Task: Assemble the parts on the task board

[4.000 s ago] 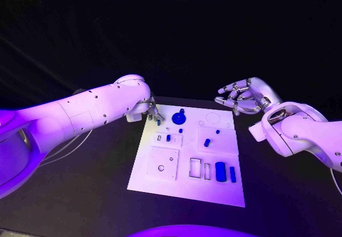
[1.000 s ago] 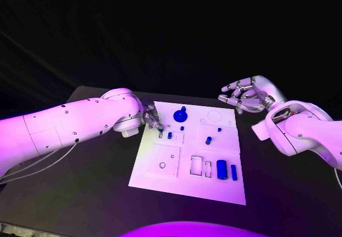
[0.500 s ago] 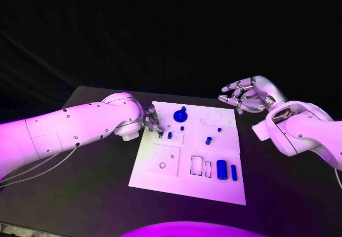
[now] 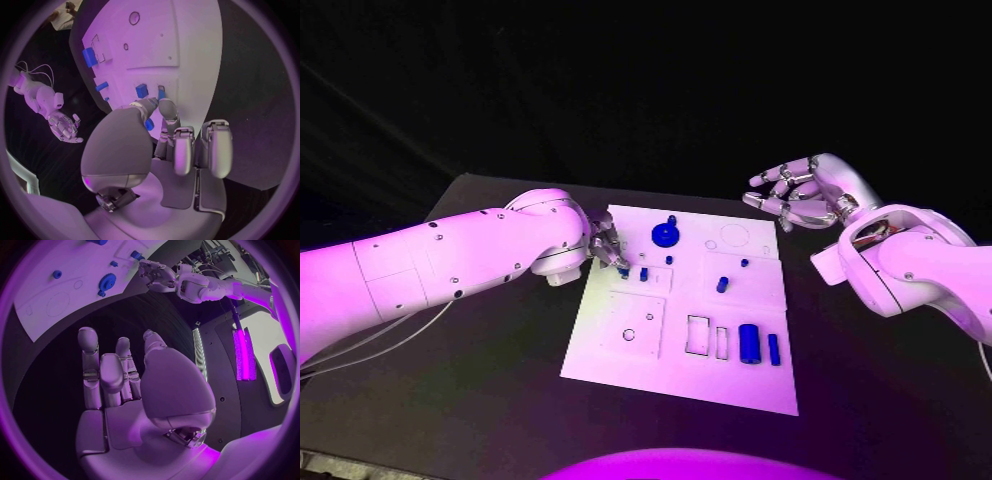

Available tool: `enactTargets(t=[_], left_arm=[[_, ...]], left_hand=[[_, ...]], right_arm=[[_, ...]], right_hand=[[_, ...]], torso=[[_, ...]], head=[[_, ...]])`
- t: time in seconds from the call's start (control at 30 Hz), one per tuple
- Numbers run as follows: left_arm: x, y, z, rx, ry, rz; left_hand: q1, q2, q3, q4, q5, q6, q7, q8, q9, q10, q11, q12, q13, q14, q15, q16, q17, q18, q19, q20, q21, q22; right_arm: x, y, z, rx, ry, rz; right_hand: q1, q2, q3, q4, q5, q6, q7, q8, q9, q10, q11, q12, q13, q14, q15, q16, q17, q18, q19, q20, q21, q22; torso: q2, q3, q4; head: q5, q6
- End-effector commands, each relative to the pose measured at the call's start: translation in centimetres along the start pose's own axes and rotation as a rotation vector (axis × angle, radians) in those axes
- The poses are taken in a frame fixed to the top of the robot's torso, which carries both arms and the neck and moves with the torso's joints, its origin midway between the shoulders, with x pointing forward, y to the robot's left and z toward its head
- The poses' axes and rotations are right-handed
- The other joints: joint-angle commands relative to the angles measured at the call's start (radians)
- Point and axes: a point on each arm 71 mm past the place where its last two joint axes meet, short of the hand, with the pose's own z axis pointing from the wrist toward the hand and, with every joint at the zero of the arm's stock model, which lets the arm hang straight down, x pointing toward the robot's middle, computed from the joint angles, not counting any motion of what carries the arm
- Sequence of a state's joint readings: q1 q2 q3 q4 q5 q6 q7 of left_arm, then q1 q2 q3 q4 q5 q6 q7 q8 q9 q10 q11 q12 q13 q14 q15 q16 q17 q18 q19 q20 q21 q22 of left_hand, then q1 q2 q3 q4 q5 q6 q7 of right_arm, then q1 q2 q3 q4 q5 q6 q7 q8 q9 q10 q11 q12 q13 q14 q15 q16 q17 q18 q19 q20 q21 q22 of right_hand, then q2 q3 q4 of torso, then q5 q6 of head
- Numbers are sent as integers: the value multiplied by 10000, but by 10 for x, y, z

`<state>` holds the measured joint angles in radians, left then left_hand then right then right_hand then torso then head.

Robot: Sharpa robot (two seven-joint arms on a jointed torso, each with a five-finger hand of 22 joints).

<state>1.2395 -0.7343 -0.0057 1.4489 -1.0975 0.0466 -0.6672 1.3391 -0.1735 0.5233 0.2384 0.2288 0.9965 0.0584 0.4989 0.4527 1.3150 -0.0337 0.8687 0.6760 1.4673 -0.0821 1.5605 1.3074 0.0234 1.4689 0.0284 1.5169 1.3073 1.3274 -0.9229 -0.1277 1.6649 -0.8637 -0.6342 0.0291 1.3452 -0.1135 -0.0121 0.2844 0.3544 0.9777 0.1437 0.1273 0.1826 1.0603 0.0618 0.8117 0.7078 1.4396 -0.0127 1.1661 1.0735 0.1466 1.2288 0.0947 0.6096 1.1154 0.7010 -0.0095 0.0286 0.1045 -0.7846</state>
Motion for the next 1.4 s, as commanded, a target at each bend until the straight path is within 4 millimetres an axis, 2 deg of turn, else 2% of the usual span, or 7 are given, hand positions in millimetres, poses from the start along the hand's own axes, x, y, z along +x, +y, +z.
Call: enactTargets(t=[0.03,0.23,0.73,1.13,1.4], left_arm=[[1,0,0,-116,132,319],[3,1,0,-171,298,480],[4,-1,1,-115,409,575],[6,-3,1,-51,450,558],[7,-4,2,-31,637,468]], left_hand=[[40,26,1080,-1025,26,172,-183,40,1143,98,-11,61,-1,973,-53,-34,2421,-55,591,-66,56,2057],[38,15,1090,-1035,26,175,-185,44,1151,105,-13,67,4,975,-55,-30,2427,-56,593,-67,58,2060],[20,-10,1110,-1050,24,184,-190,54,1171,128,-17,89,25,980,-59,-20,2443,-59,602,-70,68,2072],[-12,-23,1123,-1047,20,197,-194,65,1190,152,-20,111,45,982,-61,-16,2449,-59,602,-73,67,2071],[-398,-208,1059,-916,-3,242,-286,154,1362,241,-76,252,212,980,-103,-20,2442,-60,606,-89,69,2077]], right_arm=[[1,1,0,-116,83,-25],[1,1,0,-113,86,-25],[1,0,-1,-110,100,-23],[2,0,-1,-112,114,-16],[2,0,-1,-105,112,-16]], right_hand=[[-17,117,29,33,58,-17,-31,30,9,-4,-44,-16,-17,-23,-27,-32,-15,138,75,-15,-37,-10],[-49,141,26,35,82,-19,-31,34,11,-9,-44,-14,-36,-22,-26,-40,-13,138,79,-15,-57,-20],[-49,141,26,35,82,-19,-31,34,11,-9,-44,-14,-36,-22,-26,-40,-13,138,79,-15,-57,-20],[-49,141,26,35,82,-19,-31,34,11,-9,-44,-14,-36,-22,-26,-40,-13,138,79,-15,-57,-20],[-49,141,26,35,82,-19,-31,34,11,-9,-44,-14,-36,-22,-26,-40,-13,138,79,-15,-57,-20]], torso=[[4,-3,10],[0,-2,7],[2,2,6],[4,6,-1],[2,7,-2]], head=[[9,-19],[62,-29],[28,-80],[61,-84],[40,-119]])
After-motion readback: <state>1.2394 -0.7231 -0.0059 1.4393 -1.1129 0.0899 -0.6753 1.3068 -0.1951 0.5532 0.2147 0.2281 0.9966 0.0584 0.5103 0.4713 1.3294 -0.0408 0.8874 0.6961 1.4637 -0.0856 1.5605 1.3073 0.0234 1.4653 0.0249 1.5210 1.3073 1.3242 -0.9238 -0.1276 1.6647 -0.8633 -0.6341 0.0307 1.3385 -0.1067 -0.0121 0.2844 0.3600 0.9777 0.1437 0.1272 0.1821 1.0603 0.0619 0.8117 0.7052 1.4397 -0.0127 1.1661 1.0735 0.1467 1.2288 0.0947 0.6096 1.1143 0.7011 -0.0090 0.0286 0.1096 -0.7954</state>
